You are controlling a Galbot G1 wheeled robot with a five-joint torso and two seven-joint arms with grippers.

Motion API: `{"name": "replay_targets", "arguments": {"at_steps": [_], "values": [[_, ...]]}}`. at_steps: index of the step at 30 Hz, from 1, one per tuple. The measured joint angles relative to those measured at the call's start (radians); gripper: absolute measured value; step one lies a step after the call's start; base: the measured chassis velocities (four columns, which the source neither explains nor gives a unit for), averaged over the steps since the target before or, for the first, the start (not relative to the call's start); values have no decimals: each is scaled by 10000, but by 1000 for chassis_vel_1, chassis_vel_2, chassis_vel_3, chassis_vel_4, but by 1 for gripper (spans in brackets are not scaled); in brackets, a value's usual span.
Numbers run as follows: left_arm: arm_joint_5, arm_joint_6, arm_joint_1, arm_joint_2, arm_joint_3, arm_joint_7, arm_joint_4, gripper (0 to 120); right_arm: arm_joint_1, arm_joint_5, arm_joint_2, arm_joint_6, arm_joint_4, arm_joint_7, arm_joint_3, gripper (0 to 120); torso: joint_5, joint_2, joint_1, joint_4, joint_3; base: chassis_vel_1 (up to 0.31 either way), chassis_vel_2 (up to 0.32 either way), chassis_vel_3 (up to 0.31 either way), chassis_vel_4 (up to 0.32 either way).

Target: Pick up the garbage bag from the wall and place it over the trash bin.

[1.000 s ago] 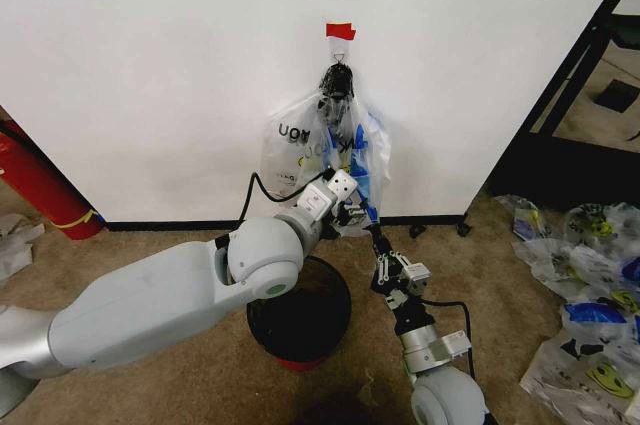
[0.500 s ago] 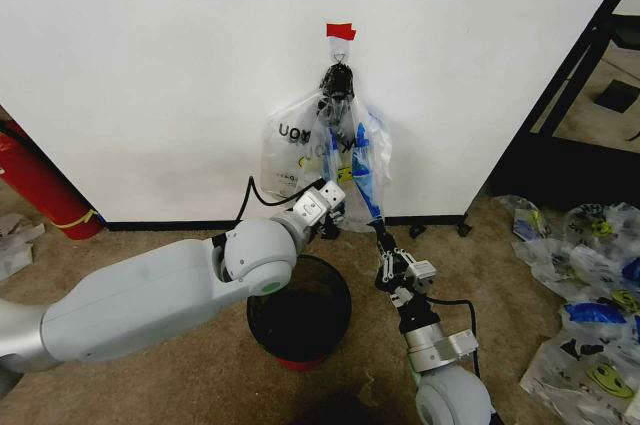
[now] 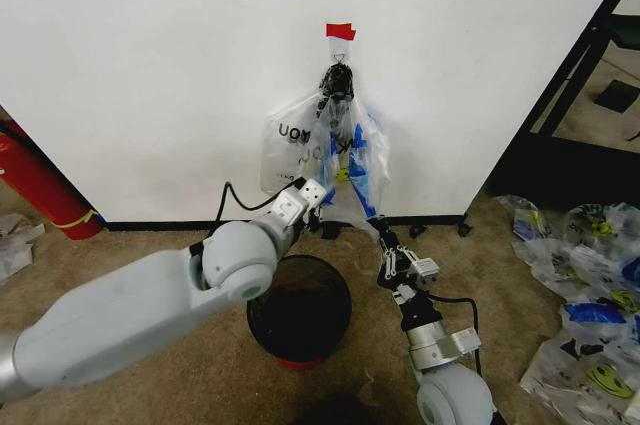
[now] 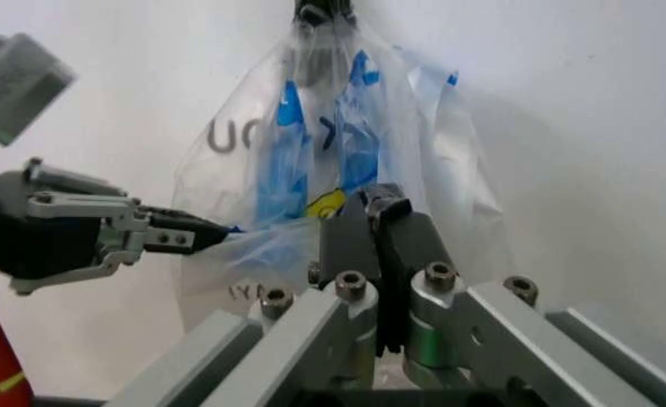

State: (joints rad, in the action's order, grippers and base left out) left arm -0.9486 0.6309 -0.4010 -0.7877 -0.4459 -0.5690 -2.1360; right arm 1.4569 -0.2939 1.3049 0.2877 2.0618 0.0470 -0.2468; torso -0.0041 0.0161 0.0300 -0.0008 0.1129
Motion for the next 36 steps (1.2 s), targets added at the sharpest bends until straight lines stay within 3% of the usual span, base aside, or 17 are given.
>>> {"name": "replay_targets", "arguments": {"at_steps": [4,10,13,18,20,27,31,32,33,36], "values": [[-67,-680,-659,-105,663,-50,-239,0,50,-43,16,-44,135,61,3,0,0,0,0,-4,0,0,0,0,0],[-56,-1891,-2551,-170,2818,74,-1286,0,539,185,-76,-222,395,252,-229,0,1,0,0,0,-1,0,0,0,0],[34,-2051,-2960,-173,3112,177,-1569,0,699,399,-188,-343,551,355,-336,1,2,0,0,0,-1,0,0,0,0],[693,-2283,-3841,-304,3401,434,-1835,0,1629,759,-856,-833,1487,451,-1005,22,1,0,0,-4,-1,0,0,0,0],[759,-2308,-3911,-324,3417,454,-1836,0,1817,777,-987,-890,1663,460,-1161,26,2,0,0,-3,-1,0,0,0,0],[1084,-2417,-4002,-436,3275,524,-1750,0,2821,118,-1993,-1700,3161,398,-2388,52,1,1,0,-4,-1,0,0,0,0],[1220,-2428,-3974,-477,3149,560,-1644,0,2624,-789,-2591,-2433,3651,422,-2751,63,2,1,0,-4,-1,0,0,0,0],[1258,-2429,-3966,-529,3065,563,-1578,0,2022,-1737,-3291,-2998,3685,524,-2878,74,3,0,0,0,-1,0,0,0,0],[1258,-2429,-3966,-529,3065,563,-1578,0,2022,-1737,-3291,-2998,3685,524,-2878,74,3,0,0,0,-1,0,0,0,0],[1268,-2415,-3835,-604,2840,560,-1491,0,870,-2658,-4402,-3247,3230,525,-2758,86,5,0,0,0,0,0,0,0,0]]}}
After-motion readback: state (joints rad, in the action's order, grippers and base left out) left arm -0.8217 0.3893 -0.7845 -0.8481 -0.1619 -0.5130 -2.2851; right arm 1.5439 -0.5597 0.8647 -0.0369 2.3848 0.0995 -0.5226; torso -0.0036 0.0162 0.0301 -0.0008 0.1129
